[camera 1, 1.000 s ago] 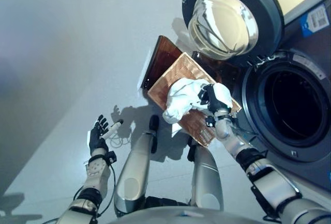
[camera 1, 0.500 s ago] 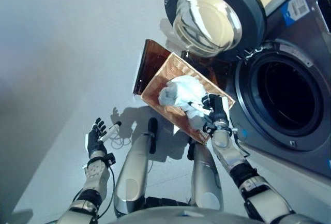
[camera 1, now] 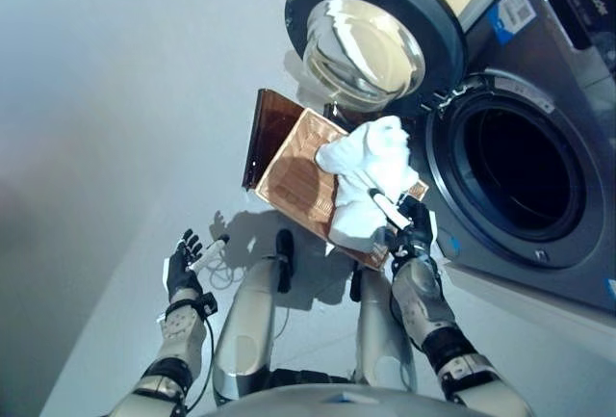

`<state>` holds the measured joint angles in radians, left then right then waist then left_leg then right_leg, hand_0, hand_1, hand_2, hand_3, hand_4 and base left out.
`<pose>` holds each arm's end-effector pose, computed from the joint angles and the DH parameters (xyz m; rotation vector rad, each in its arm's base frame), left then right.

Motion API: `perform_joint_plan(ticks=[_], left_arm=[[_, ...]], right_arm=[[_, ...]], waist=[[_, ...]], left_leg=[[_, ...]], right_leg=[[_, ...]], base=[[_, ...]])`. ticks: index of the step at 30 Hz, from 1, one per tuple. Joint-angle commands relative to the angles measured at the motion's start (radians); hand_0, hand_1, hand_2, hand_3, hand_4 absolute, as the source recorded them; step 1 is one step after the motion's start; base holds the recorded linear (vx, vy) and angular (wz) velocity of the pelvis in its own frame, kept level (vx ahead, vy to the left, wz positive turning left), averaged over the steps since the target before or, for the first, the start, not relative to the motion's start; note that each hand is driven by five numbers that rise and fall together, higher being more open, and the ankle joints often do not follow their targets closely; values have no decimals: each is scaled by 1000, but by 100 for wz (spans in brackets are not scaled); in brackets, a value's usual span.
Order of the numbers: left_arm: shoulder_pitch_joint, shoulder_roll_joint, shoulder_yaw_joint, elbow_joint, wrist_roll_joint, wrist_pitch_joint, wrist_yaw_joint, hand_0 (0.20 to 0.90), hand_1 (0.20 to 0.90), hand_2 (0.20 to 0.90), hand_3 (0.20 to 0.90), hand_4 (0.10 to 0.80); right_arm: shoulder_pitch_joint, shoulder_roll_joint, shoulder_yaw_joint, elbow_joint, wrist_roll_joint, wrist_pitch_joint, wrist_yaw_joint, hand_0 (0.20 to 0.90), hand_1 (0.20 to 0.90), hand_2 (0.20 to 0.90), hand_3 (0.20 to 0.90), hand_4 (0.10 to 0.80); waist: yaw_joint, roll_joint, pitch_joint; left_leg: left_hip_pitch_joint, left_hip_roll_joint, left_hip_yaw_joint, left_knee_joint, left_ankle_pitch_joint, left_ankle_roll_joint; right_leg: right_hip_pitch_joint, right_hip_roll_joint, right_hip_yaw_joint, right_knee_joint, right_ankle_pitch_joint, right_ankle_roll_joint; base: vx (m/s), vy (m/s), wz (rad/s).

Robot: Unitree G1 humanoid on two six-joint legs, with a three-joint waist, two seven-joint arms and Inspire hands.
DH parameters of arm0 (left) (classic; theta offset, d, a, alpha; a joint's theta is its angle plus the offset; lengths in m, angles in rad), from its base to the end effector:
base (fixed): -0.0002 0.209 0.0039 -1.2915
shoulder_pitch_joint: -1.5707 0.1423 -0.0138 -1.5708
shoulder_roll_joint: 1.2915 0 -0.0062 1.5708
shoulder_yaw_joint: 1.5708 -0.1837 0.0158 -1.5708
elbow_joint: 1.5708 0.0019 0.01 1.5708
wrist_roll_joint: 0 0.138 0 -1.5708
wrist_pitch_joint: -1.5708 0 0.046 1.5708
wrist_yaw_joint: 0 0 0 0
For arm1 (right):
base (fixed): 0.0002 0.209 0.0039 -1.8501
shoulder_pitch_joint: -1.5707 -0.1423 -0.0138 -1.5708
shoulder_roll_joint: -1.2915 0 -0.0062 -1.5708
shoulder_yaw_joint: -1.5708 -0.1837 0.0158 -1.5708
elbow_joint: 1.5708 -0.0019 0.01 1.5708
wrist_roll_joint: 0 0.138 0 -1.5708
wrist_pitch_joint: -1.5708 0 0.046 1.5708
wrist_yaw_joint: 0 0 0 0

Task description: Pick up the clothes and place them into the washing machine

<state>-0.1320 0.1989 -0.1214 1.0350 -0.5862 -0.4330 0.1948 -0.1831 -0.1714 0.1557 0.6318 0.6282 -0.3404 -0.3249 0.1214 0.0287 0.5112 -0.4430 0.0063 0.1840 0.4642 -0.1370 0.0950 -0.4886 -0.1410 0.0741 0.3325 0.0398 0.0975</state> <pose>0.1623 0.2068 -0.0753 -0.1779 0.4747 0.4793 0.2191 -0.1720 -0.0177 0.3411 0.2020 -0.4082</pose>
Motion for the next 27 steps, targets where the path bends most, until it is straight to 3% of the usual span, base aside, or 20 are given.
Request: perform_joint_plan(ticks=[1, 13, 22, 27], left_arm=[[49, -2, 36, 19, -27, -34, -9, 900, 900, 900, 900, 800], [45, -15, 30, 59, -63, -17, -38, 900, 900, 900, 900, 800], [46, -20, 27, 84, -69, -12, -46, 900, 900, 900, 900, 800], [52, -24, 16, 76, -67, -13, -53, 900, 900, 900, 900, 800]], right_arm=[[65, 6, -51, -166, 144, -152, 73, 200, 200, 200, 200, 300], [63, 87, -159, -86, 514, -199, 191, 200, 200, 200, 200, 300], [24, 87, -235, -54, 594, -225, 198, 200, 200, 200, 200, 300], [-18, 38, -277, -28, 559, -231, 167, 200, 200, 200, 200, 300]], waist=[[4, 27, -109], [-18, 34, -137], [-23, 49, -151], [-23, 62, -153]], left_leg=[[6, -27, -26, -152, 104, -74], [40, -27, -10, -161, 87, -74], [44, -30, 1, -161, 81, -73], [33, -32, 7, -154, 80, -73]], right_leg=[[19, 41, -26, 183, -131, -50], [41, 41, -11, 178, -139, -49], [35, 41, 0, 180, -139, -50], [25, 38, 4, 183, -137, -52]], base=[[26, 1, -5], [22, 5, -5], [0, 9, -3], [-1, 2, -1]])
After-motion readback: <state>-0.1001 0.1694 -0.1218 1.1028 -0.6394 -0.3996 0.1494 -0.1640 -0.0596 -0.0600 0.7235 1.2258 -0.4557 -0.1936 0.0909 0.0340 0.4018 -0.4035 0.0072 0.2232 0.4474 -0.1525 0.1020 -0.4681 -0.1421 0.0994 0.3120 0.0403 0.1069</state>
